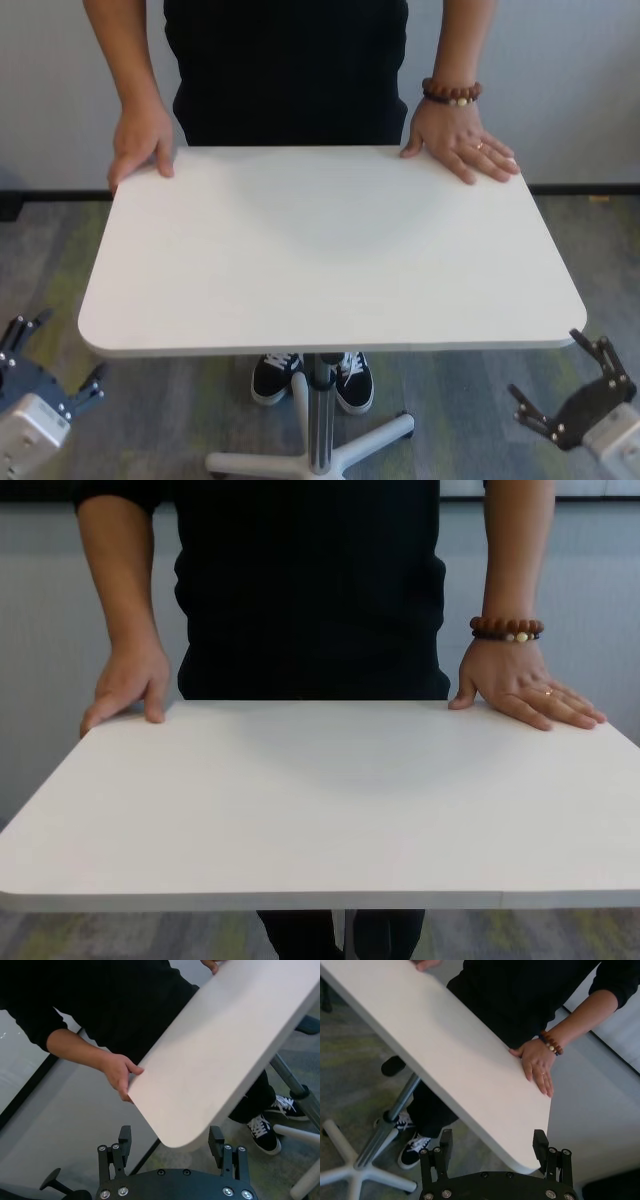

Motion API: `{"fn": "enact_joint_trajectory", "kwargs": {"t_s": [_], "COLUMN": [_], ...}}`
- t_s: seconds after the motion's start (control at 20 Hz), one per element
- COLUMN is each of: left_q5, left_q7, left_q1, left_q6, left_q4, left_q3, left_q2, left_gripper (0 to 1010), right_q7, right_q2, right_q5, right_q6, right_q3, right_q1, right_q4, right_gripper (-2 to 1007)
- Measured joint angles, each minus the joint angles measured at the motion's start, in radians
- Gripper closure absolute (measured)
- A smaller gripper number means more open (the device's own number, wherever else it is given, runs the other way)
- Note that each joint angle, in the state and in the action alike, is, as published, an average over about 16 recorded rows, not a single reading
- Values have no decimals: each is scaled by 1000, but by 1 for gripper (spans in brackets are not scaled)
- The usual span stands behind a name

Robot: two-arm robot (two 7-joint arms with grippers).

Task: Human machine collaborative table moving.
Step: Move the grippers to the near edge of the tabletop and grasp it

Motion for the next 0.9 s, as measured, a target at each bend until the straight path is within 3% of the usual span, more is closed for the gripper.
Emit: {"fn": "enact_joint_trajectory", "kwargs": {"t_s": [0.2,0.45,0.9], "left_q5": [31,80,192], "left_q7": [10,22,37], "left_q1": [33,57,43], "left_q6": [5,18,35], "left_q4": [-8,-8,10], "left_q3": [1,9,50], "left_q2": [4,-4,-54], "left_gripper": [10,10,10], "right_q7": [-21,-49,-98], "right_q2": [12,11,-34], "right_q5": [-50,-124,-276], "right_q6": [36,87,177], "right_q3": [4,0,-29], "right_q1": [-38,-61,-41], "right_q4": [-15,-20,10], "right_gripper": [0,0,0]}}
